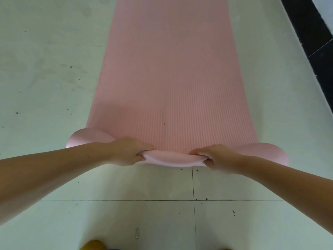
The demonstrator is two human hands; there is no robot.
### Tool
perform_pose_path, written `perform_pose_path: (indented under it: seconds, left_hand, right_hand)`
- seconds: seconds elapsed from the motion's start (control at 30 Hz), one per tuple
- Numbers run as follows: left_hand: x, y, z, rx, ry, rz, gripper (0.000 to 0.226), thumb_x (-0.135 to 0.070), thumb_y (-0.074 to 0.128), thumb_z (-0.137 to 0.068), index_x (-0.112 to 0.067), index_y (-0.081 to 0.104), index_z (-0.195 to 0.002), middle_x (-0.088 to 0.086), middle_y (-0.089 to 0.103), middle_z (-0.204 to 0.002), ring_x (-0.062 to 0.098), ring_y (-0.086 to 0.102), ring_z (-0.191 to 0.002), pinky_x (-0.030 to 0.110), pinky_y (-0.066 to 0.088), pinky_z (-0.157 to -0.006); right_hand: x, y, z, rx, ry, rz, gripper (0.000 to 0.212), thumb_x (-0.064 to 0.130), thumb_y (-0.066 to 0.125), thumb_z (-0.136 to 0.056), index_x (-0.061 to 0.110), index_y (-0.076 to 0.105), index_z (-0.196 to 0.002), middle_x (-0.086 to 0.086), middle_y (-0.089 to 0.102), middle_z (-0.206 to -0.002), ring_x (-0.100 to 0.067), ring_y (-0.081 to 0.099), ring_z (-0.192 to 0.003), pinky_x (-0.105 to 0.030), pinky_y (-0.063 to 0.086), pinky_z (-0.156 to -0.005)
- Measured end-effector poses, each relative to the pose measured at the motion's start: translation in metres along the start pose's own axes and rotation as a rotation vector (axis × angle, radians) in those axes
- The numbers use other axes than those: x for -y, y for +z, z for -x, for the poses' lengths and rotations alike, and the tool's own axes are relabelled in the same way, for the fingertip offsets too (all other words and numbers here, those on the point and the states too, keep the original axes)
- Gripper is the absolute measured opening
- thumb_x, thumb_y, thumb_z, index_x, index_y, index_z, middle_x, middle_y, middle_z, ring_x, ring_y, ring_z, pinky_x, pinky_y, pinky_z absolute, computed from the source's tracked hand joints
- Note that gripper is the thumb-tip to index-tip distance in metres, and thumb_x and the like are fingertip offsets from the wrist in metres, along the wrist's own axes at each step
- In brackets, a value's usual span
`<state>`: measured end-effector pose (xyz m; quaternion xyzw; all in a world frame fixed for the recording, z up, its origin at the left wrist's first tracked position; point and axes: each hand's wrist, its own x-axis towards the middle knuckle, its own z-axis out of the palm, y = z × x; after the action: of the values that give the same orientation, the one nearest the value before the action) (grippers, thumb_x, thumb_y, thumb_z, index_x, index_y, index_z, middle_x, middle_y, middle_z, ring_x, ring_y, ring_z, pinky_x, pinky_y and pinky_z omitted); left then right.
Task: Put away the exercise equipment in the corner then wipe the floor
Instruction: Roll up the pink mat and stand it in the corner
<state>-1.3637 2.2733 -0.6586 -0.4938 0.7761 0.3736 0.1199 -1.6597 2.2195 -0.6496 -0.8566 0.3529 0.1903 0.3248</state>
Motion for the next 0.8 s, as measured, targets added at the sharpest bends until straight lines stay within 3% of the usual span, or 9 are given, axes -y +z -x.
perform_pose_path:
  seconds: [0.07, 0.17, 0.23, 0.3, 0.4, 0.5, 0.63, 0.7, 0.8]
  left_hand:
    - [0.000, -0.009, -0.004, 0.092, -0.020, 0.048, 0.023, -0.027, 0.048, -0.087, -0.028, 0.054, -0.109, -0.006, 0.061, -0.097, 0.017, 0.055, -0.089, 0.028, 0.039, -0.076]
    - [0.007, -0.024, -0.020, 0.237, -0.080, 0.136, 0.042, -0.033, 0.045, -0.071, -0.020, 0.059, -0.108, -0.006, 0.059, -0.097, 0.015, 0.053, -0.092, 0.029, 0.040, -0.080]
    - [0.015, -0.030, -0.039, 0.312, -0.131, 0.171, 0.029, -0.028, 0.051, -0.076, -0.018, 0.059, -0.102, -0.006, 0.056, -0.093, 0.016, 0.050, -0.089, 0.031, 0.039, -0.077]
    - [0.023, -0.037, -0.057, 0.344, -0.162, 0.133, 0.026, -0.022, 0.056, -0.087, -0.016, 0.058, -0.112, -0.003, 0.058, -0.102, 0.018, 0.054, -0.095, 0.031, 0.041, -0.082]
    - [0.032, -0.041, -0.077, 0.335, -0.219, 0.055, 0.034, -0.031, 0.057, -0.089, -0.020, 0.053, -0.121, -0.001, 0.057, -0.118, 0.022, 0.054, -0.108, 0.040, 0.043, -0.096]
    - [0.033, -0.030, -0.080, 0.305, -0.238, -0.020, 0.030, -0.029, 0.057, -0.089, -0.017, 0.048, -0.115, 0.003, 0.053, -0.118, 0.024, 0.051, -0.106, 0.040, 0.042, -0.094]
    - [0.034, -0.012, -0.058, 0.073, -0.248, -0.035, 0.053, -0.027, 0.056, -0.090, -0.017, 0.035, -0.137, 0.007, 0.036, -0.132, 0.025, 0.037, -0.123, 0.042, 0.037, -0.101]
    - [0.034, -0.002, -0.041, -0.224, -0.115, -0.277, 0.049, -0.017, 0.057, -0.087, -0.016, 0.042, -0.133, 0.011, 0.040, -0.132, 0.030, 0.041, -0.123, 0.047, 0.035, -0.106]
    - [0.021, 0.024, -0.033, -0.601, 0.110, -0.658, 0.051, -0.003, 0.047, -0.073, -0.011, 0.046, -0.123, 0.019, 0.054, -0.118, 0.034, 0.047, -0.109, 0.060, 0.041, -0.093]
  right_hand:
    - [0.001, -0.009, -0.002, 0.066, 0.037, -0.060, 0.050, 0.006, 0.046, -0.089, 0.032, 0.053, -0.131, 0.009, 0.067, -0.113, -0.011, 0.058, -0.092, -0.025, 0.043, -0.076]
    - [-0.005, -0.017, -0.016, 0.187, 0.112, -0.222, 0.050, 0.006, 0.046, -0.087, 0.031, 0.055, -0.129, 0.012, 0.062, -0.119, -0.008, 0.053, -0.105, -0.026, 0.041, -0.090]
    - [-0.017, -0.019, -0.031, 0.277, 0.174, -0.328, 0.047, 0.009, 0.050, -0.085, 0.033, 0.058, -0.124, 0.012, 0.062, -0.118, -0.011, 0.056, -0.110, -0.033, 0.041, -0.100]
    - [-0.031, -0.020, -0.045, 0.318, 0.237, -0.382, 0.041, 0.013, 0.057, -0.084, 0.031, 0.060, -0.120, 0.009, 0.064, -0.115, -0.015, 0.059, -0.109, -0.040, 0.042, -0.103]
    - [-0.045, -0.023, -0.058, 0.299, 0.256, -0.342, 0.033, 0.021, 0.062, -0.084, 0.026, 0.061, -0.117, 0.006, 0.065, -0.112, -0.017, 0.060, -0.105, -0.040, 0.045, -0.098]
    - [-0.049, -0.023, -0.065, 0.192, 0.244, -0.226, 0.031, 0.028, 0.066, -0.081, 0.025, 0.059, -0.112, 0.006, 0.062, -0.105, -0.016, 0.057, -0.096, -0.033, 0.047, -0.084]
    - [-0.054, -0.025, -0.067, 0.009, 0.234, -0.170, 0.025, 0.035, 0.065, -0.082, 0.023, 0.061, -0.104, 0.005, 0.062, -0.094, -0.017, 0.057, -0.087, -0.032, 0.044, -0.074]
    - [-0.056, -0.030, -0.068, 0.019, 0.228, -0.218, 0.025, 0.036, 0.063, -0.086, 0.023, 0.062, -0.107, 0.004, 0.062, -0.097, -0.017, 0.058, -0.089, -0.033, 0.045, -0.077]
    - [-0.060, -0.031, -0.071, 0.088, 0.243, -0.299, 0.025, 0.034, 0.061, -0.089, 0.020, 0.063, -0.109, 0.002, 0.063, -0.100, -0.019, 0.058, -0.093, -0.033, 0.044, -0.080]
